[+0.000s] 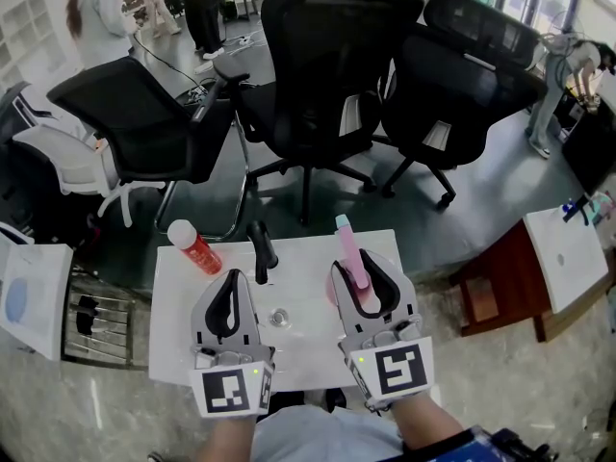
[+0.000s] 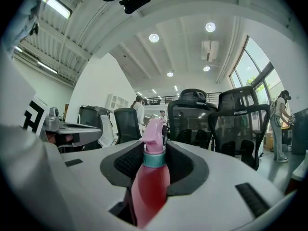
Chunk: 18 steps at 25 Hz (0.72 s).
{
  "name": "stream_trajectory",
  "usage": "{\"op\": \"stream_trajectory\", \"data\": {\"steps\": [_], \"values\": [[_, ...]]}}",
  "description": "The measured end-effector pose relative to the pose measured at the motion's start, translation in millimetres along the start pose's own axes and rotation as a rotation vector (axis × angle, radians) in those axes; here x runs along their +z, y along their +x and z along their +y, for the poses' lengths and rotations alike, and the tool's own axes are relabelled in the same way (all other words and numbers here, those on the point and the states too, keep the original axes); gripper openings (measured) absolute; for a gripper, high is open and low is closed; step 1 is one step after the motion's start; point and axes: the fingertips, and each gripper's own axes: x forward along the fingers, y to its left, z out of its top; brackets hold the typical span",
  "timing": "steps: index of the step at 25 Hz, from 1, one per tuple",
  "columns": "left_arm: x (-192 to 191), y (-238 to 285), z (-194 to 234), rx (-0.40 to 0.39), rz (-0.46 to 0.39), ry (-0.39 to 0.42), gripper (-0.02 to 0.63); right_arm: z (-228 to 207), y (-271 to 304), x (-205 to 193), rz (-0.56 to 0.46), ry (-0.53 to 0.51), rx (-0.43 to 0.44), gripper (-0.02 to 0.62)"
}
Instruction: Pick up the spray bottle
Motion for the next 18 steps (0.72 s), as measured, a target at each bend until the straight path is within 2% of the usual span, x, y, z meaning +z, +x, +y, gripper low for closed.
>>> {"op": "stream_trajectory", "data": {"steps": [10,14,18], "values": [[-1.5,2.8,-1.4,-0.007,0.001,0.005,0.015,-5.0,2.6,6.8,-0.054,-0.004,-0.029,0.15],[-2.2,3.2,-1.6,-0.009,0.001,0.007,0.015,-0.8,1.3,-0.8,-0.009,-0.002,-0.005,0.15],[-2.3,3.7,-2.6,-0.009,0.001,0.008,0.015,-3.9,2.0,2.4,-0.03,-0.004,-0.019,0.15]]}}
